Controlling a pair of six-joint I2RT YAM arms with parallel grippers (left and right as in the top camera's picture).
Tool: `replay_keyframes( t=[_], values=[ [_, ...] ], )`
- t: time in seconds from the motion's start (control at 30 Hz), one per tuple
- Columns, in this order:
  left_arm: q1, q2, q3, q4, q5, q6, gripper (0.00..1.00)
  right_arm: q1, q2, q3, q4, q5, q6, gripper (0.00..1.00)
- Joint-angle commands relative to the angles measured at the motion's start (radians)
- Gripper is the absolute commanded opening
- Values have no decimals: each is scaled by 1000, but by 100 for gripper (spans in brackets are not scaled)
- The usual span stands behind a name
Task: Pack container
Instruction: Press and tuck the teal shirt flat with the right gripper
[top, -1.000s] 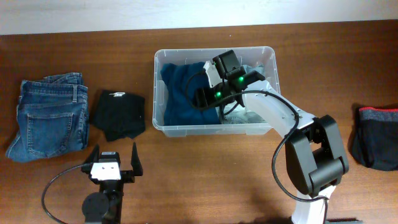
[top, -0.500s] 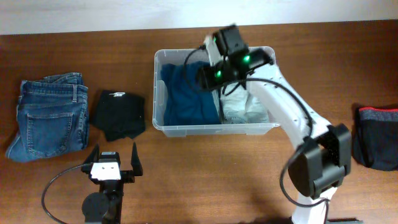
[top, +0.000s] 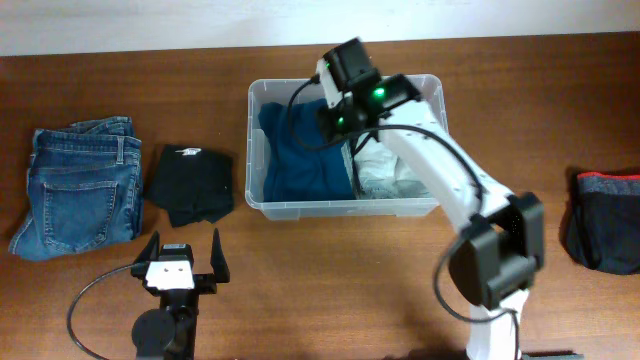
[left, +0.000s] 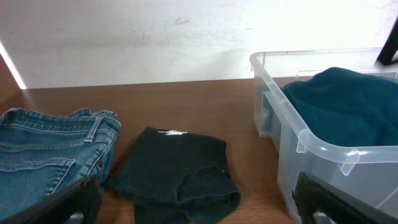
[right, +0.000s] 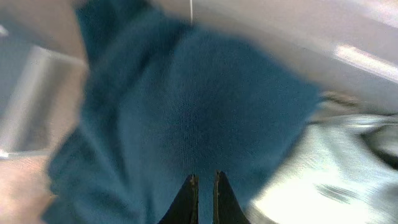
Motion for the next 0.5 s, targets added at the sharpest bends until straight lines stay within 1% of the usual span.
replay_keyframes(
  t=[0.0, 0.17, 0.27, 0.37, 0.47],
  values=[
    [5, -8, -8, 3, 14, 16, 99, 17, 103, -17, 4, 16, -19, 4],
    [5, -8, -8, 3, 14, 16, 99, 15, 226, -17, 5, 16, -19, 4],
    [5, -8, -8, 3, 14, 16, 99, 14, 271, -17, 4, 16, -19, 4],
    [5, -8, -8, 3, 14, 16, 99, 14, 269, -12, -13, 15, -19, 4],
    [5, -8, -8, 3, 14, 16, 100, 14, 232, 23, -72, 15, -18, 4]
  ],
)
